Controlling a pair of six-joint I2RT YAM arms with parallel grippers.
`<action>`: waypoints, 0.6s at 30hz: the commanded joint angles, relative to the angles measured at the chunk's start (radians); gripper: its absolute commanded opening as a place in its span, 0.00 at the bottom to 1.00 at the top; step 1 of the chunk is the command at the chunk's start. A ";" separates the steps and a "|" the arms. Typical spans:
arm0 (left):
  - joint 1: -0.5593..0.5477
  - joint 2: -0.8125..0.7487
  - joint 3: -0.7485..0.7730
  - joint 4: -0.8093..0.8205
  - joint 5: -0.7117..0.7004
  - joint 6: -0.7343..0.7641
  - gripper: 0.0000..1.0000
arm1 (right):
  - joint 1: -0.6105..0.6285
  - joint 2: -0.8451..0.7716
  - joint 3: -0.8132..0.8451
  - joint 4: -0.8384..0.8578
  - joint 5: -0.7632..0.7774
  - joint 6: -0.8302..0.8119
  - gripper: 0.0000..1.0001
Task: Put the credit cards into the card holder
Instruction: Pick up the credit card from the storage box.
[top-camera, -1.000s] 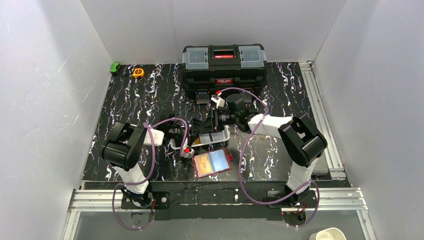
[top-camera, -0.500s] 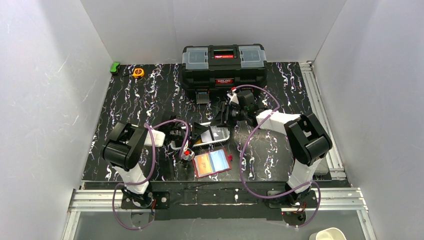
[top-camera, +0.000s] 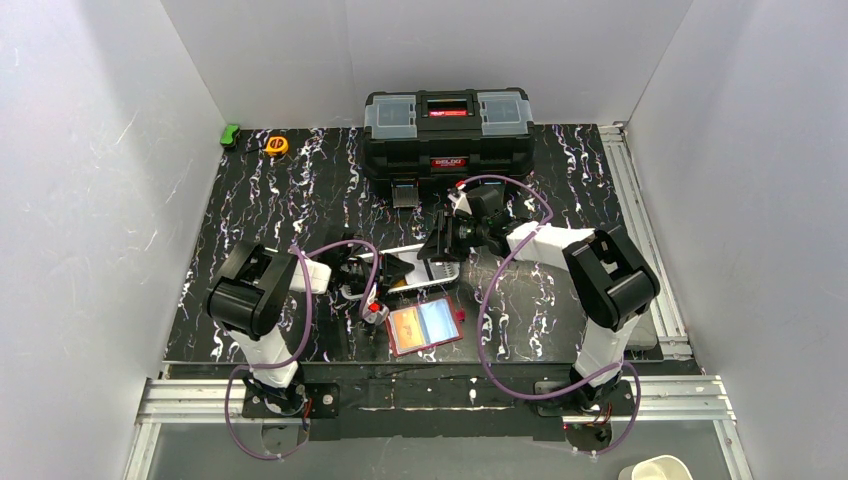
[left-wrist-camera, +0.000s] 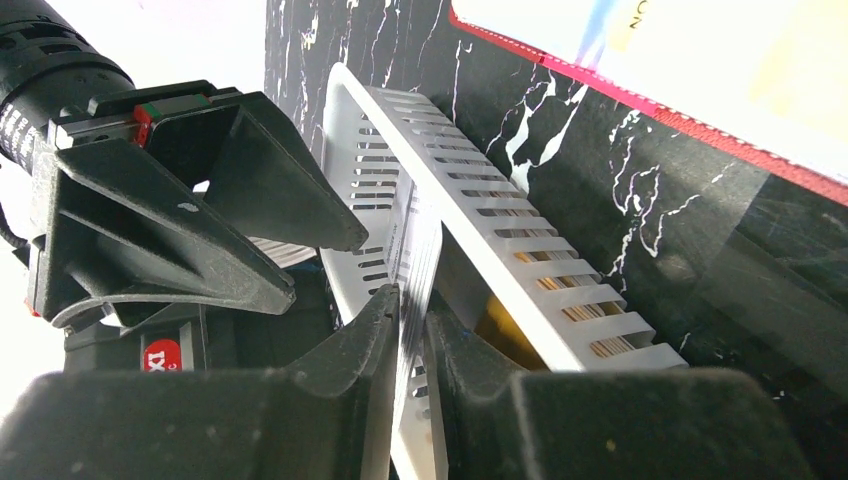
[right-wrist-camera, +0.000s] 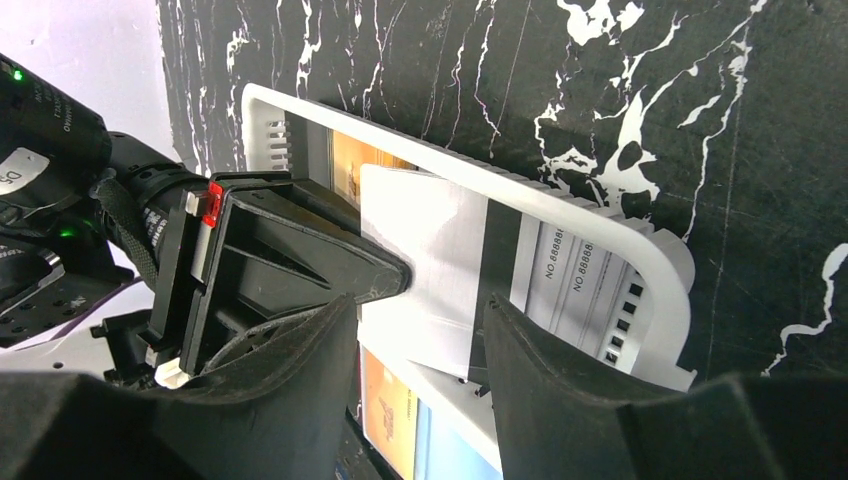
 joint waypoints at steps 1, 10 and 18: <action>0.005 -0.023 -0.005 -0.037 0.043 0.561 0.14 | 0.003 0.010 0.040 -0.004 0.005 -0.027 0.57; 0.035 -0.069 0.012 -0.067 0.061 0.566 0.16 | 0.011 0.023 0.064 -0.032 0.013 -0.047 0.58; 0.049 -0.155 0.033 -0.198 0.080 0.609 0.10 | 0.011 -0.011 0.081 -0.077 0.025 -0.077 0.60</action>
